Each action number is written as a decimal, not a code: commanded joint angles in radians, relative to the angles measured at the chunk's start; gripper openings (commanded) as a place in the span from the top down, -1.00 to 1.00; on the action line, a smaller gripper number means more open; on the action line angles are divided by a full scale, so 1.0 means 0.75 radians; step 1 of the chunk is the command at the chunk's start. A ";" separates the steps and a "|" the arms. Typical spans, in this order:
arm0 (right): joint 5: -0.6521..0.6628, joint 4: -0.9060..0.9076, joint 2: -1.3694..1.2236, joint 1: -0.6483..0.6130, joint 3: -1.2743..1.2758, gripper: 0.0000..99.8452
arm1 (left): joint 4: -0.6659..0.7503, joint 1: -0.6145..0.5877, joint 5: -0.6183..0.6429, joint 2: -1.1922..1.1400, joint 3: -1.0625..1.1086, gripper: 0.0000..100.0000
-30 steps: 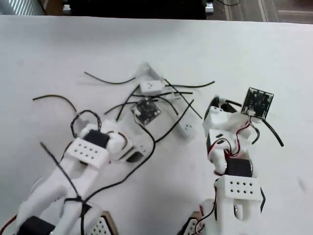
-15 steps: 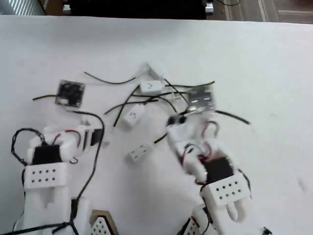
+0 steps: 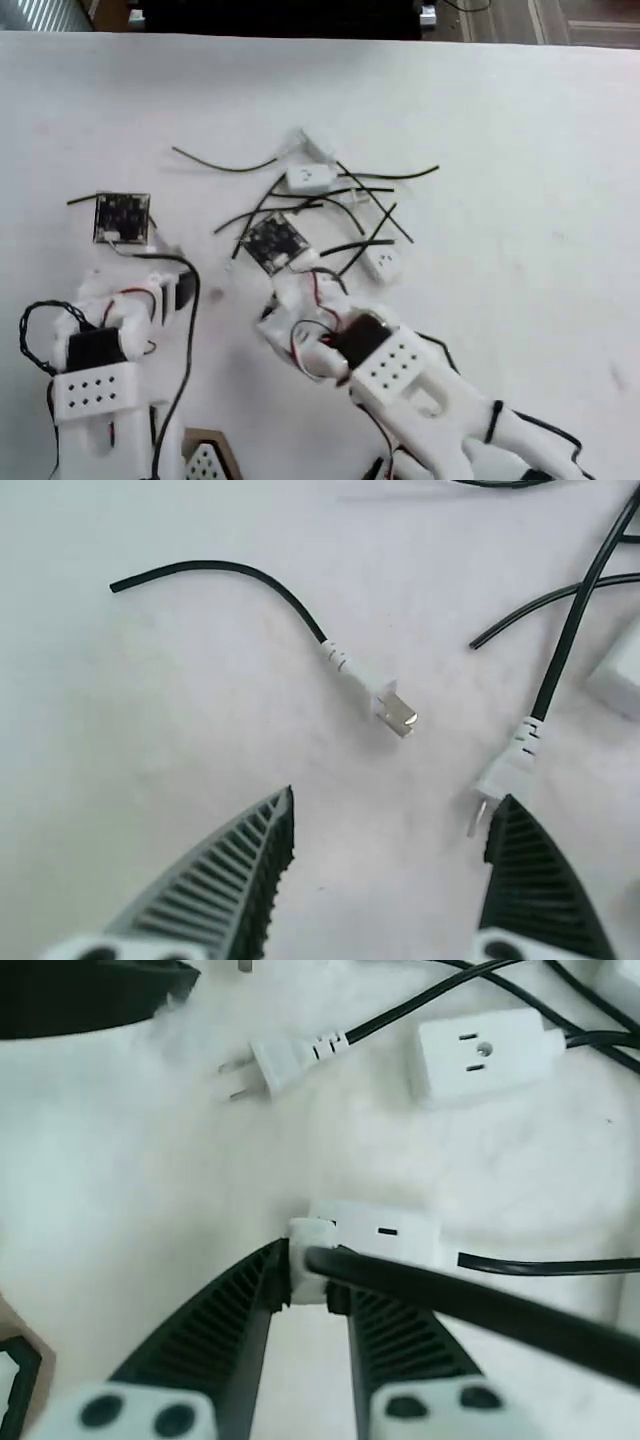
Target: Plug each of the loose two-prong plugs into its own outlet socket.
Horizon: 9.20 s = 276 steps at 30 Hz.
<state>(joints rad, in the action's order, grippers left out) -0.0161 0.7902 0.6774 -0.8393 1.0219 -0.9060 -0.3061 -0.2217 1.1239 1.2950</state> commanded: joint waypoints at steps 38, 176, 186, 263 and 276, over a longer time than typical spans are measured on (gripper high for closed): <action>0.008 -0.085 -0.228 0.075 -0.068 0.96 | 0.027 -0.011 0.012 0.028 0.004 0.40; 0.786 0.418 -1.760 0.680 -1.776 0.51 | 0.027 -0.007 0.002 0.028 0.018 0.40; 0.775 0.443 -1.820 0.676 -1.806 0.93 | 0.027 -0.007 0.002 0.028 0.018 0.40; 0.914 0.795 -1.290 0.568 -1.140 0.68 | 0.029 -0.005 0.002 0.028 0.025 0.40; 0.925 0.789 -1.312 0.560 -1.189 0.82 | 0.029 -0.005 0.002 0.028 0.025 0.40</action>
<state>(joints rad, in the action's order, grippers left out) 0.6774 1.3886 -0.3138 -0.4219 0.1811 -0.9030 -0.3061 -0.2217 1.1270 1.3195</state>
